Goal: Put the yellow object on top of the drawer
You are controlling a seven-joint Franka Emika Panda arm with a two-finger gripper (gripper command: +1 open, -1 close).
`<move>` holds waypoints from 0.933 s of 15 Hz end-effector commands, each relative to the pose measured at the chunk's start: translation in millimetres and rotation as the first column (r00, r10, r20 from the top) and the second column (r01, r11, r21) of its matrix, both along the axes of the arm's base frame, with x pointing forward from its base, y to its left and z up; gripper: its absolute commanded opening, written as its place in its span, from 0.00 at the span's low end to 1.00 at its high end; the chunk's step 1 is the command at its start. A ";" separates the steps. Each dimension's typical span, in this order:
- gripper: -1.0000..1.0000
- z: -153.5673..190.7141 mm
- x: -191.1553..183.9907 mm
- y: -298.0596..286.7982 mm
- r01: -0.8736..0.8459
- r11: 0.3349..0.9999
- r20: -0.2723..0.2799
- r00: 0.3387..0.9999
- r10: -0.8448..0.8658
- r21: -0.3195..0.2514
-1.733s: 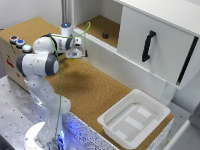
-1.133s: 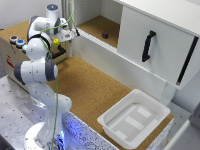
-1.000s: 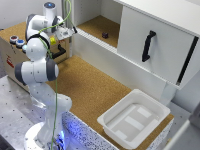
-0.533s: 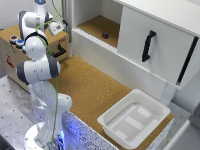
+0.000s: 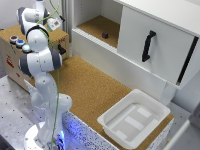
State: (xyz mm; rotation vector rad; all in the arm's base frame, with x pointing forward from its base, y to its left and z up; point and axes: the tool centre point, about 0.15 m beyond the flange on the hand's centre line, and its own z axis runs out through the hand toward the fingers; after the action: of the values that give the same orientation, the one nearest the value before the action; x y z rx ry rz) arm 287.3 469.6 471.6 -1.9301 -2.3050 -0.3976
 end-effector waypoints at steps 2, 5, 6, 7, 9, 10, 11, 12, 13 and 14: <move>1.00 -17.8 28.3 23.9 0.008 0.986 -0.048 0.999 -0.016 -0.167; 1.00 2.7 17.9 19.5 0.035 0.993 -0.050 0.998 -0.041 -0.113; 1.00 10.8 13.9 18.4 0.035 0.994 -0.043 0.998 -0.039 -0.099; 1.00 16.3 10.9 17.9 0.038 0.995 -0.031 0.999 -0.041 -0.095; 1.00 23.5 7.9 14.9 0.056 0.995 -0.019 0.998 -0.057 -0.085; 1.00 28.5 7.0 11.9 0.071 0.995 -0.030 0.997 -0.074 -0.071; 1.00 36.0 5.7 6.9 0.090 0.995 -0.035 0.995 -0.091 -0.047; 1.00 43.6 4.4 0.4 0.095 0.995 -0.054 0.994 -0.096 -0.025; 1.00 51.1 3.7 -9.1 0.112 0.994 -0.073 0.991 -0.112 -0.003; 1.00 51.1 3.7 -9.1 0.112 0.994 -0.073 0.991 -0.112 -0.003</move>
State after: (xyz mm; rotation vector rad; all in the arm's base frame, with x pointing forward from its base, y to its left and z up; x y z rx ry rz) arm 289.5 473.7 490.6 -2.0330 -2.2357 -0.4095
